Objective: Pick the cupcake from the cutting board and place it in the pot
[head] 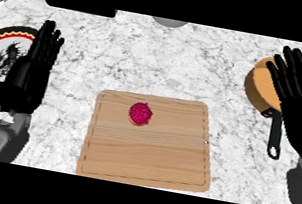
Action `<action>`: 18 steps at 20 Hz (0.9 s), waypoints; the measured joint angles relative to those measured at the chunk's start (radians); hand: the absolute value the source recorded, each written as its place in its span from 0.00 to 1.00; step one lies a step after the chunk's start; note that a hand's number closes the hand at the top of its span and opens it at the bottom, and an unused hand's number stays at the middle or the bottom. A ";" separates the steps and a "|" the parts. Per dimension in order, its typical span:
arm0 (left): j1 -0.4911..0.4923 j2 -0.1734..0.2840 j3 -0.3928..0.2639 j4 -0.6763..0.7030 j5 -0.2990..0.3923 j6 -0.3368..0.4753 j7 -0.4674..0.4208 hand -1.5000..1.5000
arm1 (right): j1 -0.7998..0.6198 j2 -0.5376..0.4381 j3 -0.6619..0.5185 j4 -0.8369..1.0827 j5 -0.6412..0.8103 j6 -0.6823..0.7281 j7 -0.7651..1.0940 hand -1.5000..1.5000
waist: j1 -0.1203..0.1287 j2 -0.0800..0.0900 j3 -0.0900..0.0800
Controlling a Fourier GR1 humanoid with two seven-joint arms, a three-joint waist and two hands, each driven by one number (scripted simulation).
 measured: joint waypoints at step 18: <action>0.037 -0.009 -0.067 -0.030 0.057 -0.059 0.243 0.50 | -0.228 0.079 0.398 0.282 0.486 0.091 -0.429 0.00 | 0.031 0.006 0.023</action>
